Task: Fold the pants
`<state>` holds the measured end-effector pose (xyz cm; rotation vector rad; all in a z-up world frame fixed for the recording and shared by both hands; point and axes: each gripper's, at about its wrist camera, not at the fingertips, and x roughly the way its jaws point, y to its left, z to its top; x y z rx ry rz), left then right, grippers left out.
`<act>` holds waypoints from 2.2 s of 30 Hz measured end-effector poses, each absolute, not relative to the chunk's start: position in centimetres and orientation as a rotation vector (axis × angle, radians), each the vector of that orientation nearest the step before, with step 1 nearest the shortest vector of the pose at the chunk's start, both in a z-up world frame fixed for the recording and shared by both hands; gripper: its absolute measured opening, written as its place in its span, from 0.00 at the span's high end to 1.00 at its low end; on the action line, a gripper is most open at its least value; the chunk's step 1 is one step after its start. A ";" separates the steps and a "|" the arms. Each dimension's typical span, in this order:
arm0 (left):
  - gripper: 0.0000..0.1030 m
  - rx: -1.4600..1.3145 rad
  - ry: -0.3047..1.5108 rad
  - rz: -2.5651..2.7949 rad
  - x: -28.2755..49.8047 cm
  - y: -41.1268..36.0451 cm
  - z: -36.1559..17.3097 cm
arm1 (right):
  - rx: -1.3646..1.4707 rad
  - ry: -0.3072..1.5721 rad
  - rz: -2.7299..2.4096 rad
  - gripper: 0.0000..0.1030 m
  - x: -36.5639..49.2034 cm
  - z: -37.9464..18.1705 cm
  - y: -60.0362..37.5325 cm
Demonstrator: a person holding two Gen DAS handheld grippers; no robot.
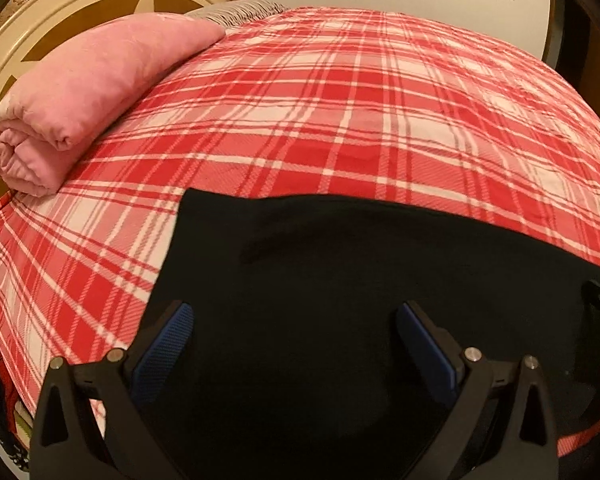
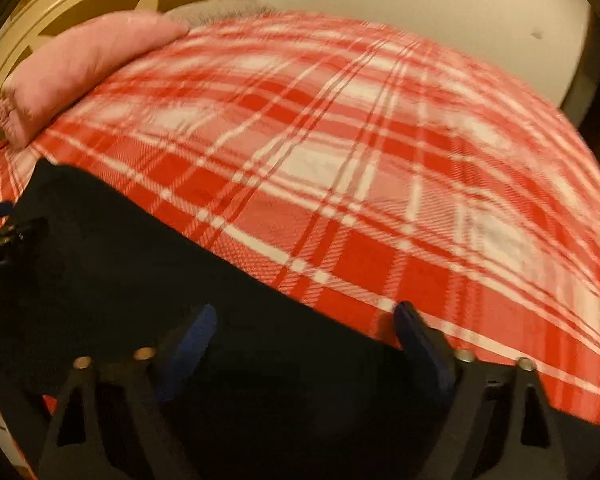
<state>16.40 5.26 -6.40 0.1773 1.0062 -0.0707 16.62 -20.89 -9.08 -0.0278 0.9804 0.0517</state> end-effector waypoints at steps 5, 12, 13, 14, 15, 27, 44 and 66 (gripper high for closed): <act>0.00 0.133 0.995 -0.083 17.1 5.6 -6.8 | -0.073 0.981 0.132 0.38 16.6 -8.7 -20.4; 0.00 0.114 0.999 -0.092 17.0 6.3 -6.4 | -0.178 0.962 0.156 0.94 14.9 -7.1 -17.7; 0.00 0.104 1.002 -0.087 16.8 6.7 -6.1 | -0.170 0.936 0.164 0.94 13.9 -6.3 -17.5; 0.00 0.087 0.998 -0.083 16.6 7.3 -5.8 | -0.164 0.921 0.171 0.94 13.4 -5.9 -17.4; 0.00 0.064 0.990 -0.082 16.2 8.1 -5.3 | -0.154 0.901 0.184 0.95 12.4 -5.2 -17.3; 0.00 -0.120 0.973 -0.181 16.5 9.9 -1.5 | -0.118 0.827 0.219 0.95 3.4 -7.1 -13.7; 0.84 -0.256 1.121 -0.206 19.2 8.5 -4.4 | -0.072 0.721 0.181 0.97 2.3 -4.0 -14.7; 0.86 -0.387 0.809 -0.342 3.9 15.5 2.0 | 0.546 0.684 0.148 0.98 -7.2 -5.2 -21.7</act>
